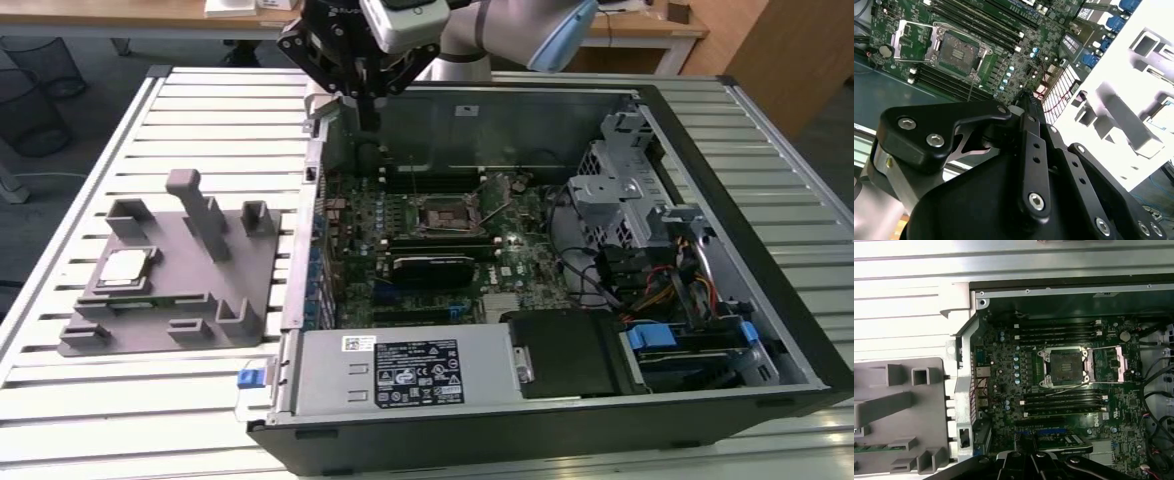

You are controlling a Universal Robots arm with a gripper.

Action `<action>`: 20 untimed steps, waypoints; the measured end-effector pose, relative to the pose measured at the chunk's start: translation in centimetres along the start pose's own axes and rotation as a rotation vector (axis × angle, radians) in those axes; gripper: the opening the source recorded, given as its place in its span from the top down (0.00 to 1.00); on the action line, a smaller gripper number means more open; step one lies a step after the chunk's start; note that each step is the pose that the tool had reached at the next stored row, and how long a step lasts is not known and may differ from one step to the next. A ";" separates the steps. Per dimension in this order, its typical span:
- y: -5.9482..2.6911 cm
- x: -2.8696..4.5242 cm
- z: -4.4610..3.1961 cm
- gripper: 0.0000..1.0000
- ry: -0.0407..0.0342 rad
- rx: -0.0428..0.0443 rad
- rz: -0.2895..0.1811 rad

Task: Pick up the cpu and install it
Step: 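Reach for the cpu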

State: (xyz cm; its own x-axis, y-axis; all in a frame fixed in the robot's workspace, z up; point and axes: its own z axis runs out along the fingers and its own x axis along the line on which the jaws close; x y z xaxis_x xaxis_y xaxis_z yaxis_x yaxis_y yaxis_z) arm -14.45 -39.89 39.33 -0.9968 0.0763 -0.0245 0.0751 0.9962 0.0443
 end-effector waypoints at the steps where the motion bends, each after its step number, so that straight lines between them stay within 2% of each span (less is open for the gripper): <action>1: -0.01 0.07 0.00 0.89 0.0000 0.0000 0.000; 9: -0.06 0.81 -0.02 0.89 0.0000 -0.0001 0.000; 20: -0.18 2.34 -0.06 0.89 0.0000 0.0000 0.000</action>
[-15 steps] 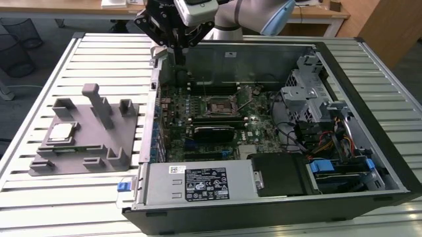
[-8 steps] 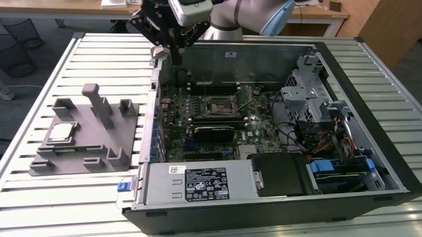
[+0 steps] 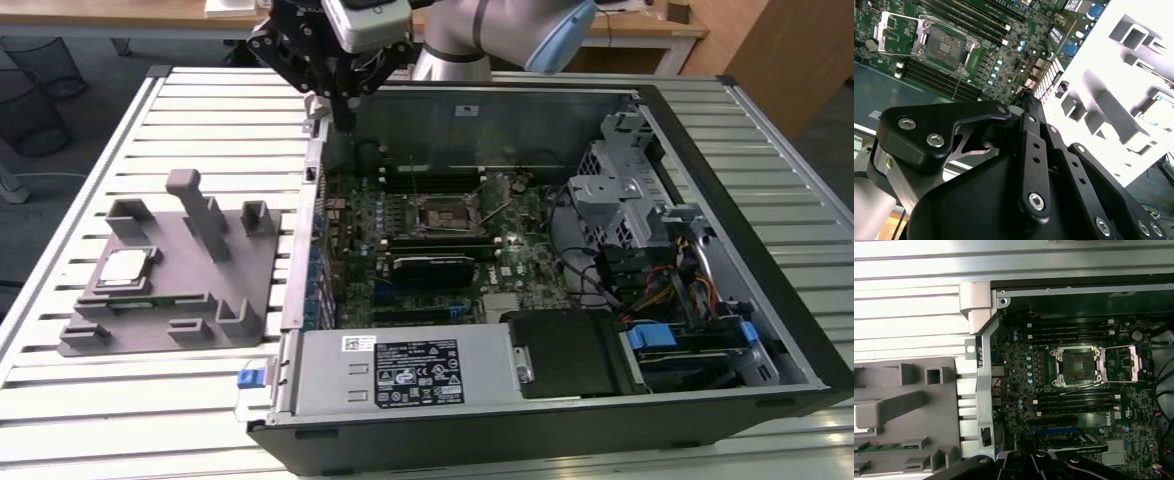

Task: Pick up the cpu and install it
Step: 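Reach for the cpu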

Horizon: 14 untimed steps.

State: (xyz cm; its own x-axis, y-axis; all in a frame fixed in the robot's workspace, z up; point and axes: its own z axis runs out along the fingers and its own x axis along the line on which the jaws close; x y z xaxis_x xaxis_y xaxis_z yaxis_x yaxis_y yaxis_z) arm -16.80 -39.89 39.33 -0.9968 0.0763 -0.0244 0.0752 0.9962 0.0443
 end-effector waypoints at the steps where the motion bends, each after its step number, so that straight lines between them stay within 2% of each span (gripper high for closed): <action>1: -0.01 0.14 0.00 0.89 0.0000 0.0000 0.000; 14: -0.16 2.18 -0.05 0.89 -0.0001 -0.0001 0.000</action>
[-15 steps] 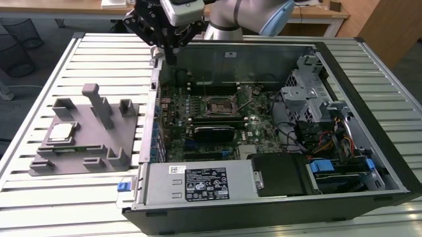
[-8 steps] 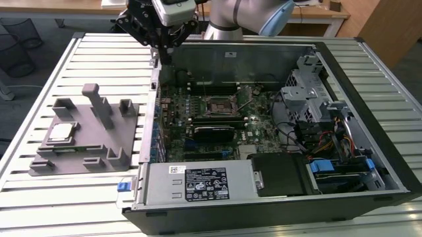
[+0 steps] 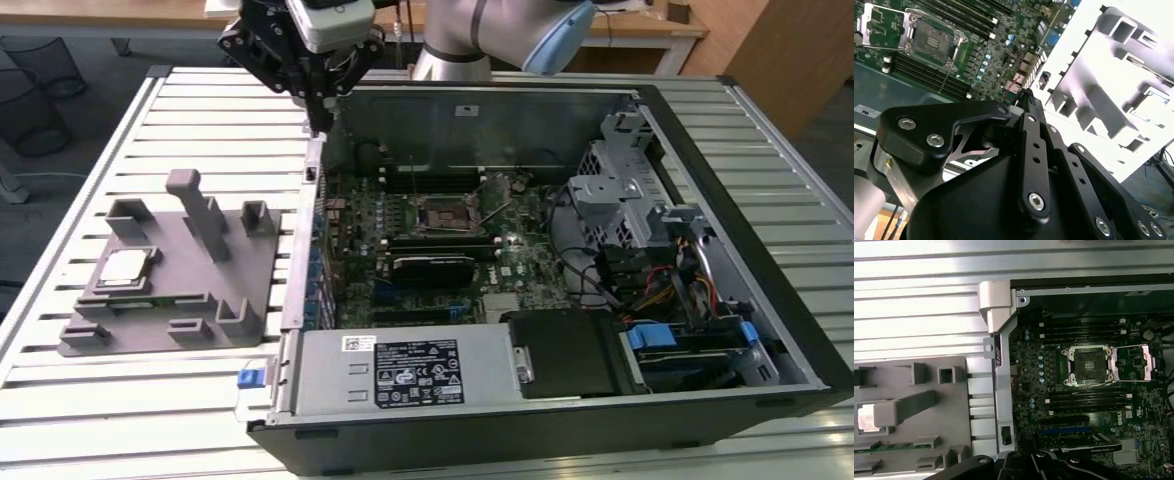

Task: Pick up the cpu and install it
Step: 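Reach for the cpu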

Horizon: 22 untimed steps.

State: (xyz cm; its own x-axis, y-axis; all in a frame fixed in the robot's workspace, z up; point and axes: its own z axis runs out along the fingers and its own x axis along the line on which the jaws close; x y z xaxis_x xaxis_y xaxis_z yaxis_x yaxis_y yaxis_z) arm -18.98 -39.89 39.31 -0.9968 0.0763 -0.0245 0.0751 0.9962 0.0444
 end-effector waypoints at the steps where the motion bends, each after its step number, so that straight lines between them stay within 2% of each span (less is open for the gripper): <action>1: -0.02 0.21 -0.01 0.89 0.0000 0.0000 0.000; 8: -0.15 1.99 -0.06 0.89 0.0001 0.0001 0.000; 22: -0.38 6.10 -0.15 0.89 0.0000 0.0001 0.000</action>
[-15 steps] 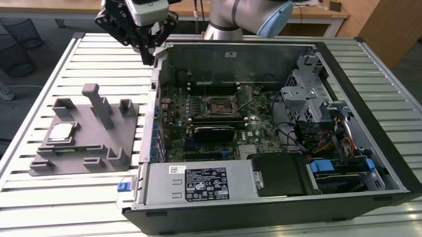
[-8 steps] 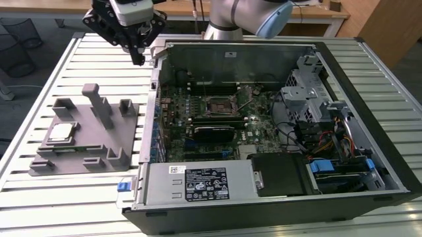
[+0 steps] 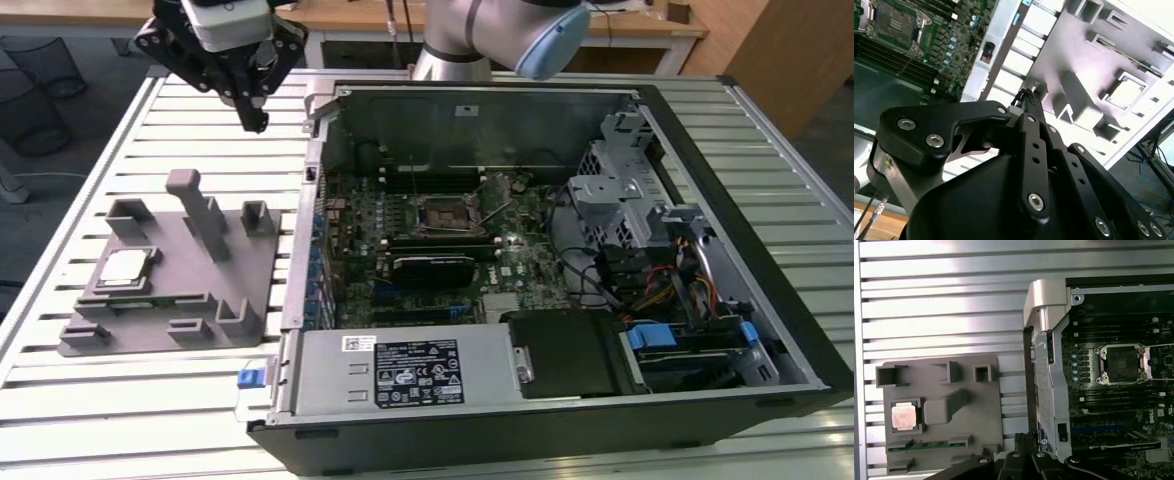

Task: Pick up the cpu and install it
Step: 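Reach for the cpu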

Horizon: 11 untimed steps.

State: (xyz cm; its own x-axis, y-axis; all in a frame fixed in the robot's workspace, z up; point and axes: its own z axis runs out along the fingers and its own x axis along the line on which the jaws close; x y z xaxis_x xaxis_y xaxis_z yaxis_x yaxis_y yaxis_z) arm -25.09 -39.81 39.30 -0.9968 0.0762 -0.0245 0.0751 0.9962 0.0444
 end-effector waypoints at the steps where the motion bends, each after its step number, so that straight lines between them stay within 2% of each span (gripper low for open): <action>1: -0.02 0.27 -0.01 0.89 0.0000 0.0000 0.000; 11: -0.18 2.80 -0.07 0.89 0.0001 0.0001 0.000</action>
State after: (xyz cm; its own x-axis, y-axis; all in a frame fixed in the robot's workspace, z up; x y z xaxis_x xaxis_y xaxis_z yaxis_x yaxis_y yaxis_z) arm -27.90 -39.78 39.30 -0.9968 0.0762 -0.0244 0.0750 0.9962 0.0443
